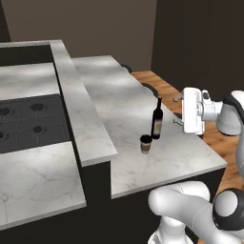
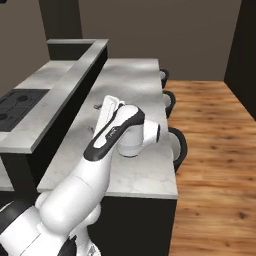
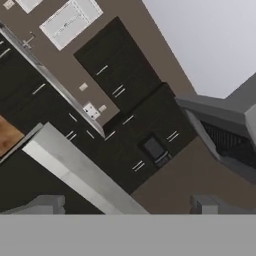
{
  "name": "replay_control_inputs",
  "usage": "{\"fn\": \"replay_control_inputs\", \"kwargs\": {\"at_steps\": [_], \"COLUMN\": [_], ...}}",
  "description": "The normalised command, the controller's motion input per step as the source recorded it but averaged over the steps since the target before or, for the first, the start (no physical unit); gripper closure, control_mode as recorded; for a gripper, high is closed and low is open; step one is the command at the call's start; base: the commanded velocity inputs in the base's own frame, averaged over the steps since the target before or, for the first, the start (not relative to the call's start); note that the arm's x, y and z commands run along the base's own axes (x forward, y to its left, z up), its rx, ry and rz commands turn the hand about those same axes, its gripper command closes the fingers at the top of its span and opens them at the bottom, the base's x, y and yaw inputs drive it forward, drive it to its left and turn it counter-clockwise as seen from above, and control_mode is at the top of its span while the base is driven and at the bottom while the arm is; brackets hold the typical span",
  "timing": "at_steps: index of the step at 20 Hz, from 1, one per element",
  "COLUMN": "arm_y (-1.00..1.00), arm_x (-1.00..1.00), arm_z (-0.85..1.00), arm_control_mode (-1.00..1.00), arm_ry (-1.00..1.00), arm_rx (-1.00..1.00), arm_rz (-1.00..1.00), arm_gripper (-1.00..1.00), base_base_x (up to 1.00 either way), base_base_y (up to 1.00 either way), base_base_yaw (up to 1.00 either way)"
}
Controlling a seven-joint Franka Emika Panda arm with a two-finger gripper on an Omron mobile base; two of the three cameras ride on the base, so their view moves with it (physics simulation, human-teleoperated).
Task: Move the drinks to the dining counter.
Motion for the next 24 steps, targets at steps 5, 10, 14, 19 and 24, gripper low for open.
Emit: {"fn": "replay_control_inputs", "kwargs": {"at_steps": [5, 10, 14, 19, 24], "arm_y": [0.00, 0.00, 0.00, 0.00, 0.00], "arm_x": [0.00, 0.00, 0.00, 0.00, 0.00], "arm_z": [0.00, 0.00, 0.00, 0.00, 0.00], "arm_control_mode": [1.00, 1.00, 1.00, 1.00, 1.00], "arm_ry": [0.00, 0.00, 0.00, 0.00, 0.00], "arm_rx": [0.00, 0.00, 0.00, 0.00, 0.00], "arm_rz": [0.00, 0.00, 0.00, 0.00, 0.00], "arm_gripper": [-1.00, -1.00, -1.00, -1.00, -1.00], "base_base_x": [-0.88, -1.00, -0.92, -0.03, 0.00], "base_base_y": [0.21, 0.29, 0.50, 1.00, 1.00], "base_base_yaw": [0.40, 0.54, 0.51, 0.21, 0.40]}}
